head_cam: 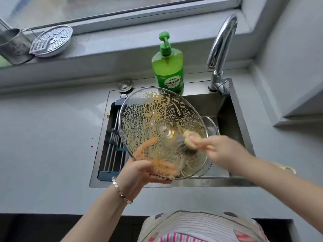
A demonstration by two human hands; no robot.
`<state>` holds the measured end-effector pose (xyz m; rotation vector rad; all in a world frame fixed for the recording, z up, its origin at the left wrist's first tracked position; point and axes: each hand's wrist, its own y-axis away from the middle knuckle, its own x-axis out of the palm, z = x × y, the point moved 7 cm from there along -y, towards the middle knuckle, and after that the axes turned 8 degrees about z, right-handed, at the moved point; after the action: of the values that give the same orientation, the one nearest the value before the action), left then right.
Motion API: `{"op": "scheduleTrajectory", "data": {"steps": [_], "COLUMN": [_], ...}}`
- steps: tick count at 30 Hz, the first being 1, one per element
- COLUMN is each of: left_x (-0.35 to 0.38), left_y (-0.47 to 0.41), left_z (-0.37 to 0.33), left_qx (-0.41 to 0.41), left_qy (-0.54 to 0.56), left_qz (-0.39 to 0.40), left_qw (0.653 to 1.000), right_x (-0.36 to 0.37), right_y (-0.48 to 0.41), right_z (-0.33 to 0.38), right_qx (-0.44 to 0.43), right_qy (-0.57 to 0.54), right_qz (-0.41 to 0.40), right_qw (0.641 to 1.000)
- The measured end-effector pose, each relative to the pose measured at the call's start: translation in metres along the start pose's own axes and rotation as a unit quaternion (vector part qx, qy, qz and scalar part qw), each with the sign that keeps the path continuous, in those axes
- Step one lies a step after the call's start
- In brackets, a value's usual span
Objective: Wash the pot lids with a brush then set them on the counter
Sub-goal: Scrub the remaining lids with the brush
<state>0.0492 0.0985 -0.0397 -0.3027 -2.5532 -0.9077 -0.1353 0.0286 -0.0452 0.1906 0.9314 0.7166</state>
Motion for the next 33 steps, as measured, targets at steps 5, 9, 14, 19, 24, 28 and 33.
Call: {"op": "scheduleTrajectory", "data": {"steps": [5,9,14,19,24,28,33], "left_x": [-0.006,-0.007,-0.004,0.001,0.003,0.006,0.006], "left_y": [-0.003,0.002,0.0,0.003,0.002,0.001,0.002], "left_z": [-0.006,-0.006,-0.005,-0.007,-0.005,-0.004,-0.006], "left_qx": [0.01,0.01,-0.006,-0.012,-0.032,-0.04,-0.052], "left_qy": [-0.011,0.001,-0.016,-0.019,-0.038,-0.054,-0.087], "left_qz": [-0.03,-0.032,-0.02,-0.014,-0.009,0.004,0.009], "left_qw": [0.999,0.999,1.0,1.0,0.999,0.998,0.995], "right_x": [0.03,0.009,0.034,-0.012,0.002,-0.015,-0.01], "right_y": [0.017,0.003,0.018,-0.004,-0.006,-0.015,-0.021], "right_z": [0.023,-0.016,0.01,-0.051,-0.017,-0.042,-0.043], "right_qx": [-0.079,0.017,-0.069,0.069,-0.029,0.04,0.048], "right_qy": [-0.013,-0.003,-0.038,0.009,0.044,0.015,-0.021], "right_qz": [0.063,0.012,0.084,-0.049,-0.007,-0.069,-0.068], "right_qw": [0.995,1.0,0.993,0.996,0.999,0.997,0.996]}}
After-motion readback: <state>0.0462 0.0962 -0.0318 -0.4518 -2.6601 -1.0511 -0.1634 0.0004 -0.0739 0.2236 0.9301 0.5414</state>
